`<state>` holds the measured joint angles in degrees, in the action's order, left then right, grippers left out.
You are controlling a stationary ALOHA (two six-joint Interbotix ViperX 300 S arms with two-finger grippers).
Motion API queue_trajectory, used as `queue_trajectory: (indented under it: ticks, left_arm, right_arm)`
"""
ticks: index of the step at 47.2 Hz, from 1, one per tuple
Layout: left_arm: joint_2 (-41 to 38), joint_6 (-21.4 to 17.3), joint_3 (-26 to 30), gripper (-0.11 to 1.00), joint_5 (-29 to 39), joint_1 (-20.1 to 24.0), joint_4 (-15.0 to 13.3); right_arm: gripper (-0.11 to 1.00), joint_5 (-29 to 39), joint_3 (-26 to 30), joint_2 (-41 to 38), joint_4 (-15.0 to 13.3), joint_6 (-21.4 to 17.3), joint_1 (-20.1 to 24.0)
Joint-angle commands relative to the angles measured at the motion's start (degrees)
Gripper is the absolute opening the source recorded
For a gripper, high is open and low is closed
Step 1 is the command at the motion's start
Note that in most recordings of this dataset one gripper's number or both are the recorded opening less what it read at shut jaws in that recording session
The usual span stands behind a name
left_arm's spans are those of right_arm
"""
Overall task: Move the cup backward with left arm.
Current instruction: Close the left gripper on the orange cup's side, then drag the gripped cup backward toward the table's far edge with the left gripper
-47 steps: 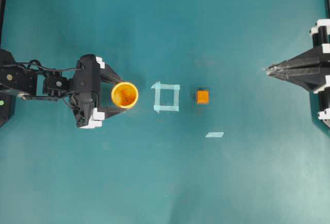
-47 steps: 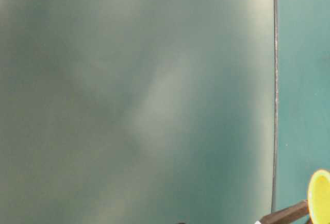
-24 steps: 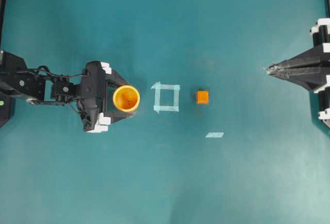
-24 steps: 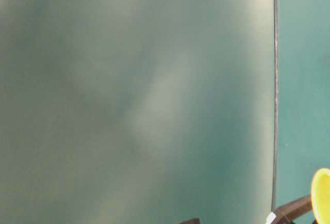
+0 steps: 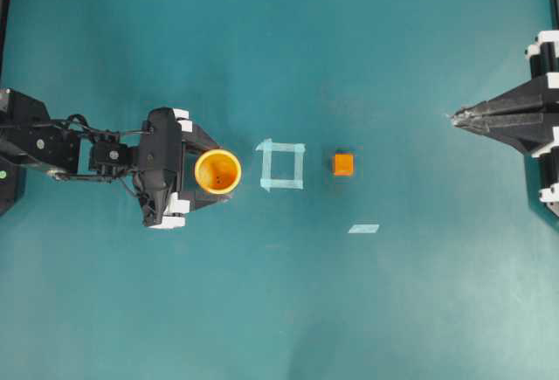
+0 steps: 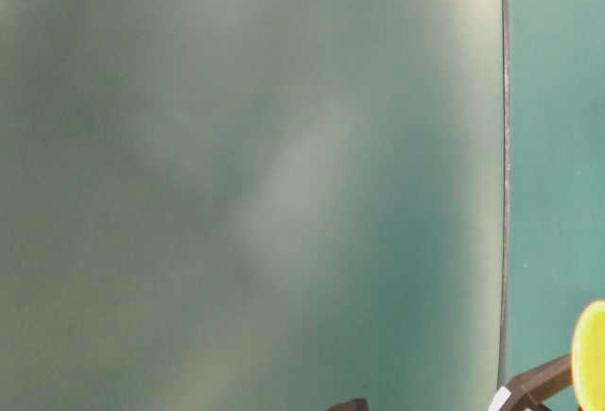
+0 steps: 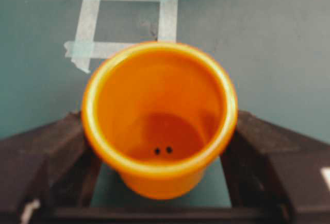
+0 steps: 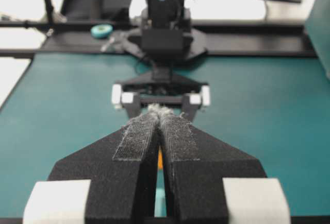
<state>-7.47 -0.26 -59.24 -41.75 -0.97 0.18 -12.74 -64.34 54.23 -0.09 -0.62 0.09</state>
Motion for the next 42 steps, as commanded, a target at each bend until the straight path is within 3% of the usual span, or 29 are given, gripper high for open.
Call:
queue_trajectory:
  ticks: [1, 19, 42]
  left_arm:
    - [0.79, -0.26, 0.53, 0.64, -1.23, -0.09, 0.09]
    - [0.97, -0.35, 0.44, 0.63, -4.66, 3.96, 0.09]
    - [-0.26, -2.81, 2.72, 0.63, -5.71, 13.18, 0.18]
  right_arm:
    - [0.0, -0.53, 2.02, -0.35, 0.0, -0.09, 0.0]
    - [0.0, -0.44, 2.11, -0.44, 0.0, -0.09, -0.09]
    - [0.0, -0.26, 2.11, -0.44, 0.0, 0.0, 0.0]
